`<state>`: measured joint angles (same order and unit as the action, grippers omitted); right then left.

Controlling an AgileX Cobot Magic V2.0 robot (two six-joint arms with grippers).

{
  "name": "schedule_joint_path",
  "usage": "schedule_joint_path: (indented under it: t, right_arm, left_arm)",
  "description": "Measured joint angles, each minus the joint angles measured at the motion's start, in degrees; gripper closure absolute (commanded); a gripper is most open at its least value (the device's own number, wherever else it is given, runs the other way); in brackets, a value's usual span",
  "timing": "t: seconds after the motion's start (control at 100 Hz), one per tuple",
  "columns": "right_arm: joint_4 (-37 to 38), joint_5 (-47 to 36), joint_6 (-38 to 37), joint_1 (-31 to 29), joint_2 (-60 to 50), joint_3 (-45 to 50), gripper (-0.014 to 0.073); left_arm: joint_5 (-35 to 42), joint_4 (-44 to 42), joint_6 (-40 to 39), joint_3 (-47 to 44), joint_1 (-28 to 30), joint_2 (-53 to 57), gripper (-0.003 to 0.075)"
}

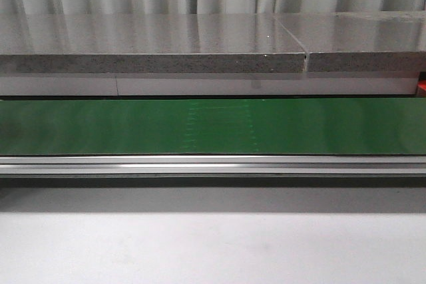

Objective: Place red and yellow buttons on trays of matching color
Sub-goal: 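Lower the red button onto the green belt and open the left gripper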

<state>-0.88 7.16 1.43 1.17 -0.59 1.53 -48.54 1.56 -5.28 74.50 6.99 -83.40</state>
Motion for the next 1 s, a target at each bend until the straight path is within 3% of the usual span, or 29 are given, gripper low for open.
schedule_joint_path:
  t: [0.6,1.0]
  right_arm:
    - [0.0,0.0,0.0,0.0,0.0,0.0,0.066]
    - [0.0,0.0,0.0,0.0,0.0,0.0,0.066]
  left_arm:
    - [0.2,-0.7,0.0,-14.7,19.5,4.2,0.0217]
    - [3.7,-0.9,0.0,-16.7,26.8,0.1,0.0217]
